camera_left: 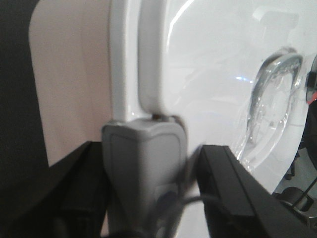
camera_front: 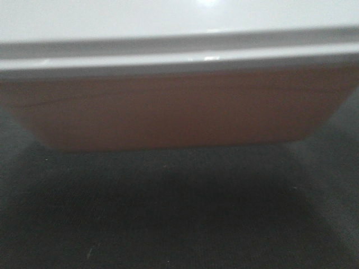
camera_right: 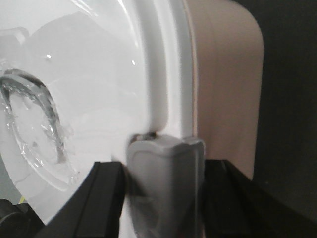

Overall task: Grab white bin and place on right shelf
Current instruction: 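Lift the white bin off the table with both grippers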

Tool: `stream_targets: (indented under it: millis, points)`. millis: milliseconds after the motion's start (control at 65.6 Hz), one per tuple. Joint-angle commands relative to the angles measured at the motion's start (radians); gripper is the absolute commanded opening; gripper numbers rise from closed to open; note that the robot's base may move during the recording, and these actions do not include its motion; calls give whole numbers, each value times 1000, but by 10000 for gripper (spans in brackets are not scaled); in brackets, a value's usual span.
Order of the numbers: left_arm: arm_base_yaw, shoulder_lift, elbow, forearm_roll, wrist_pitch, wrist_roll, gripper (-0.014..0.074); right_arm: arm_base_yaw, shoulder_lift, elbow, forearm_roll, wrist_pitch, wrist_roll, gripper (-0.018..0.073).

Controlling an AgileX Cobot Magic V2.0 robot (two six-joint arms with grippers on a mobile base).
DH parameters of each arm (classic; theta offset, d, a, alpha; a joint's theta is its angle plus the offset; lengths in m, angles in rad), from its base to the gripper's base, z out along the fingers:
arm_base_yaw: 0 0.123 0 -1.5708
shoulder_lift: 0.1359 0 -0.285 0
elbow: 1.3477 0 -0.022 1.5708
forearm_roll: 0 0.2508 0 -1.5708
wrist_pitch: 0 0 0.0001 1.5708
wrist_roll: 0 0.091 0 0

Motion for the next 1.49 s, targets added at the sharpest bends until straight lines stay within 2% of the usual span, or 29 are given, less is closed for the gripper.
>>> stream_targets:
  millis: [0, 152, 640, 1128, 1295, 1478]
  points:
    - [-12, -53, -36, -148, 148, 11, 248, 5, -24, -52, 171, 133, -9, 344]
    - [-12, -86, -36, -152, 147, 11, 248, 5, -40, -52, 172, 133, -9, 344]
    - [-12, -99, -36, -275, 145, 11, 248, 7, -164, -52, 158, 133, -10, 344]
    - [-12, -164, -38, -280, 138, 20, 248, 7, -163, -52, 118, 133, -10, 349]
    - [-12, -168, -38, -280, 138, 20, 248, 7, -162, -52, 117, 133, -10, 421]
    - [-12, -168, -38, -280, 138, 20, 248, 7, -162, -52, 117, 133, -9, 428]
